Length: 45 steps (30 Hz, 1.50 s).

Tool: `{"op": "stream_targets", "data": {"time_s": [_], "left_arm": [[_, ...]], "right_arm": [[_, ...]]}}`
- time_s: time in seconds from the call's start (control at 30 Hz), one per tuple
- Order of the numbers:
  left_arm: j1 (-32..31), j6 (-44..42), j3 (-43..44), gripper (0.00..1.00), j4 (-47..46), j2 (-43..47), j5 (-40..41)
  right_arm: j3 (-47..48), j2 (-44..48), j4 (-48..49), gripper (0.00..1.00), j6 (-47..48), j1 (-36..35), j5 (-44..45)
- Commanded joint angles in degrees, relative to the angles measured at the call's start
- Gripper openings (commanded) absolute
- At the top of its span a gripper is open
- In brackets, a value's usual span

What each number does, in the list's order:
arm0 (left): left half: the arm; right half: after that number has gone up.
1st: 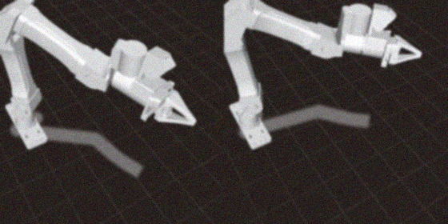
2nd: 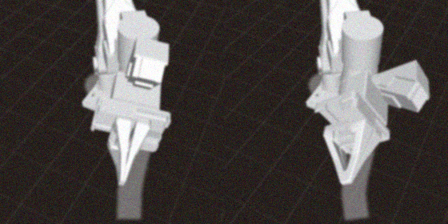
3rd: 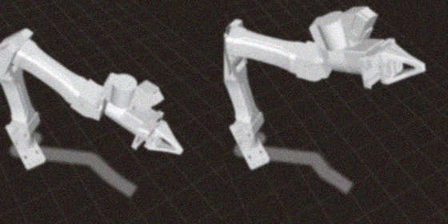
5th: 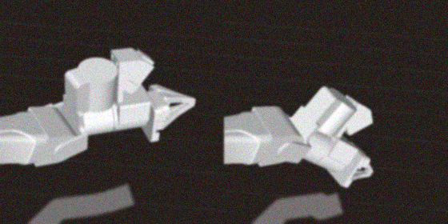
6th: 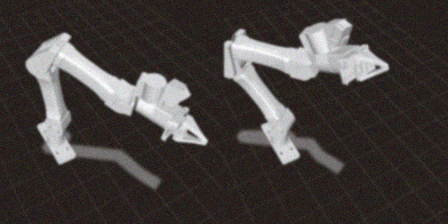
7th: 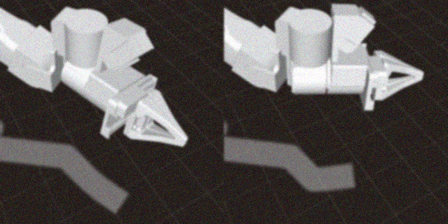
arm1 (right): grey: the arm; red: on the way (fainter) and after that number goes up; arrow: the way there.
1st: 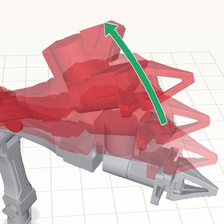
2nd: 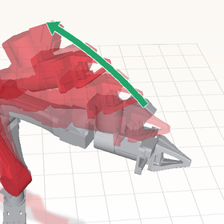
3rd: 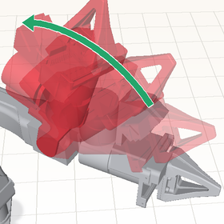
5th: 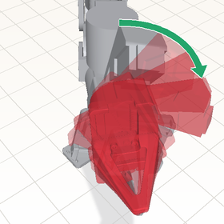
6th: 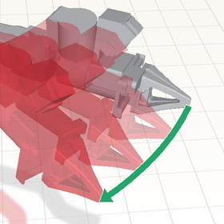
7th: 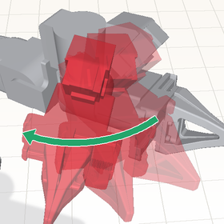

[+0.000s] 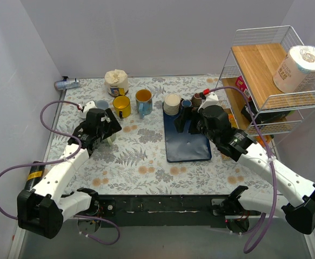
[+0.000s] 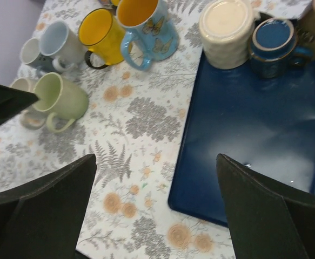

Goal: Turn the mug right side up

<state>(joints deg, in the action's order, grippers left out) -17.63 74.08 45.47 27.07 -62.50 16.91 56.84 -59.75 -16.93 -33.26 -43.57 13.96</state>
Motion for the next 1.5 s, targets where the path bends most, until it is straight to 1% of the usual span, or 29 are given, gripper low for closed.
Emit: {"op": "stream_targets", "data": {"time_s": [0.0, 0.03, 0.07, 0.1, 0.17, 0.2, 0.23, 0.27, 0.3, 0.33, 0.37, 0.4, 0.47, 0.5, 0.57, 0.63, 0.67, 0.7, 0.9, 1.13, 1.2, 1.47], "left_arm": [[0.31, -1.22, 7.16, 0.92, 3.78, 4.48, -2.93], [0.31, -1.40, 7.87, 0.93, 4.21, 5.10, -3.89], [0.31, -1.66, 8.57, 0.94, 4.92, 5.54, -4.25], [0.31, -1.92, 10.06, 0.95, 5.36, 6.42, -4.77], [0.31, -2.28, 11.56, 0.97, 6.58, 7.04, -6.18], [0.31, -2.45, 12.26, 0.98, 7.03, 7.48, -6.71], [0.31, -2.54, 13.49, 0.98, 7.38, 7.65, -7.32], [0.31, -2.63, 14.11, 0.98, 8.08, 7.83, -8.98], [0.31, -2.80, 14.46, 0.98, 8.26, 8.09, -10.04], [0.31, -3.07, 14.99, 0.98, 8.35, 8.62, -11.44], [0.31, -3.16, 15.08, 0.98, 8.18, 8.97, -13.28], [0.31, -3.07, 15.08, 0.98, 8.09, 9.32, -14.17], [0.31, -2.46, 15.00, 0.98, 7.65, 10.29, -15.67], [0.31, -2.11, 14.91, 0.98, 7.56, 10.64, -16.46], [0.31, -1.49, 14.82, 0.98, 7.39, 11.26, -16.82], [0.31, -1.22, 14.91, 0.98, 7.47, 11.35, -16.82], [0.31, -1.14, 14.99, 0.98, 7.47, 11.17, -16.82], [0.31, -1.13, 15.34, 0.98, 7.47, 11.17, -18.65], [0.31, -2.98, 17.37, 0.98, 8.00, 8.81, -18.75], [0.31, -4.38, 17.98, 0.98, 7.39, 6.96, -17.87], [0.31, -4.65, 17.98, 0.98, 7.12, 6.52, -17.70], [0.31, -5.35, 18.25, 0.98, 6.15, 4.41, -17.61]], "right_arm": [[4.15, -2.99, 5.83, 0.98, 12.75, 0.42, 7.66], [4.85, -4.05, 6.46, 0.98, 18.78, 0.59, 7.75], [5.82, -5.45, 6.82, 0.98, 21.36, 0.77, 7.84], [8.87, -9.12, 6.47, 0.98, 24.26, 0.94, 8.02], [12.40, -13.44, 4.28, 0.98, 31.99, 1.56, 10.38], [15.03, -17.56, 3.84, 0.98, 35.16, 2.00, 10.39], [16.71, -19.86, 2.18, 0.98, 38.23, 3.22, 8.56], [18.20, -21.88, 0.77, 0.98, 44.88, 3.84, 7.24], [19.79, -26.34, -1.33, 0.98, 47.55, 4.63, 5.83], [23.72, -28.65, -3.53, 0.98, 50.63, 6.03, 3.38], [25.41, -30.93, -8.68, 0.98, 55.88, 6.56, 2.14], [27.08, -35.05, -10.82, 0.98, 58.89, 7.09, 1.08], [30.95, -38.85, -15.82, 0.98, 64.95, 8.41, 0.54], [32.09, -42.26, -16.81, 0.98, 66.11, 8.85, 1.16], [35.34, -45.01, -18.14, 0.98, 67.61, 10.96, 1.60], [36.58, -48.09, -17.97, 0.98, 68.93, 13.15, 1.69], [36.76, -48.79, -17.27, 0.98, 69.63, 13.68, 1.78], [36.68, -50.28, -15.43, 0.98, 70.34, 14.12, 2.04], [37.29, -54.68, -11.11, 0.98, 74.82, 15.80, 0.37], [34.57, -54.95, -6.45, 0.97, 77.64, 15.89, -5.07], [33.61, -54.52, -4.26, 0.97, 78.08, 15.89, -4.90], [32.90, -56.09, -2.41, 0.96, 80.54, 16.24, -6.48]]}}
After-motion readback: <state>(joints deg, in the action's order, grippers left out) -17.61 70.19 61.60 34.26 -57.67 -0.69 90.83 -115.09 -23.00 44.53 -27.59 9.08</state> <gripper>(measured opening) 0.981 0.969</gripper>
